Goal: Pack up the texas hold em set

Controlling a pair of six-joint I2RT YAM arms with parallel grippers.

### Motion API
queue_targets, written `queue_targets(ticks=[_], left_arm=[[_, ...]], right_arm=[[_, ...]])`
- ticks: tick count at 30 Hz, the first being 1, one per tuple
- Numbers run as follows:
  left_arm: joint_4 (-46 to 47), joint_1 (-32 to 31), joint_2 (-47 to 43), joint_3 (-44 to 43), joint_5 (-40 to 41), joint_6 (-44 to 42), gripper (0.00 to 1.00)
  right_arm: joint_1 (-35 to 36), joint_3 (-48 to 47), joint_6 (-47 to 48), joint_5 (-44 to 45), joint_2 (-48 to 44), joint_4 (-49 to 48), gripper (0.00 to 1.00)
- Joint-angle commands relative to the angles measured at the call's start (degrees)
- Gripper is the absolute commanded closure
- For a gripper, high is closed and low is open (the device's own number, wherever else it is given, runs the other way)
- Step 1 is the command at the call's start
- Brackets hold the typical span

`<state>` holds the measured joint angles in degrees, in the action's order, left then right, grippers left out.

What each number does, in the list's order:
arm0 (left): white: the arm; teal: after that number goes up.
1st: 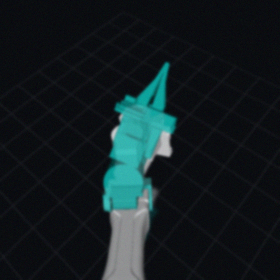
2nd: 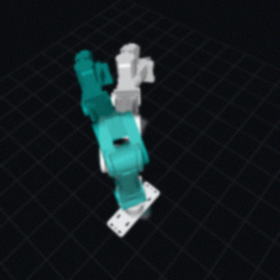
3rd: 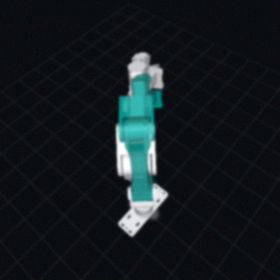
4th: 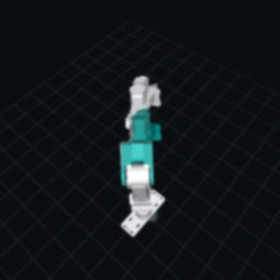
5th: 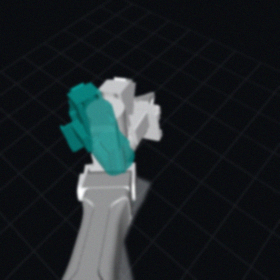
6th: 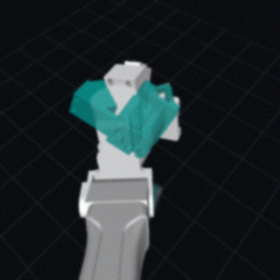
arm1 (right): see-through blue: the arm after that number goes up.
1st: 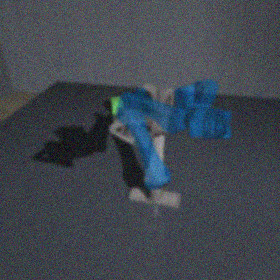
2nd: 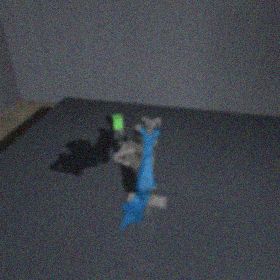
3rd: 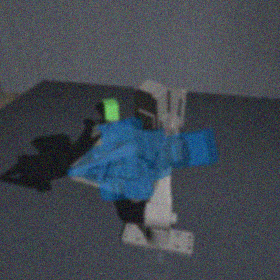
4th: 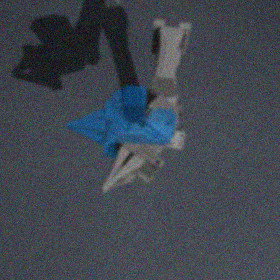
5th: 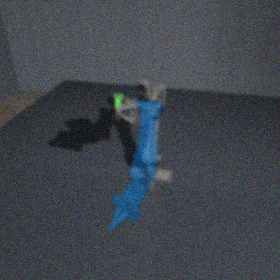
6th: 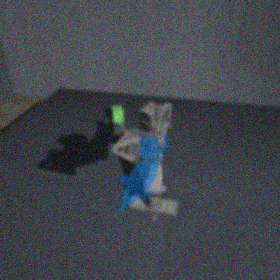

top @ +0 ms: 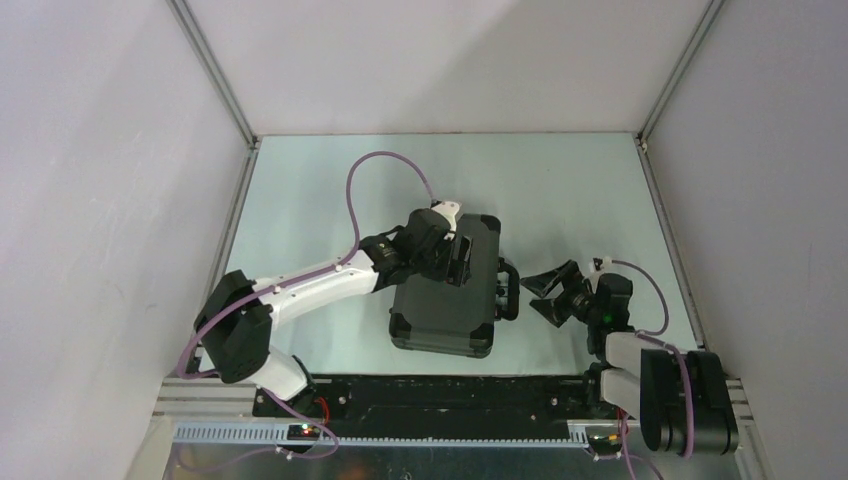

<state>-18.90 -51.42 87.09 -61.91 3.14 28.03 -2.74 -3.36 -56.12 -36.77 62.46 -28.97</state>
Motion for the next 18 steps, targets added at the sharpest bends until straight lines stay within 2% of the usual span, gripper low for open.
queue_targets(ticks=[1,18], left_arm=[[-4.1,-0.4,2.0,2.3,1.0,1.1,0.19],[-3.7,-0.4,1.0,3.7,1.3,1.2,0.19]], right_arm=[[0.0,0.8,-4.7,-3.4,3.9,-12.4,0.07],[5.1,-0.1,-13.0,-4.7,20.8,-35.6,0.05]])
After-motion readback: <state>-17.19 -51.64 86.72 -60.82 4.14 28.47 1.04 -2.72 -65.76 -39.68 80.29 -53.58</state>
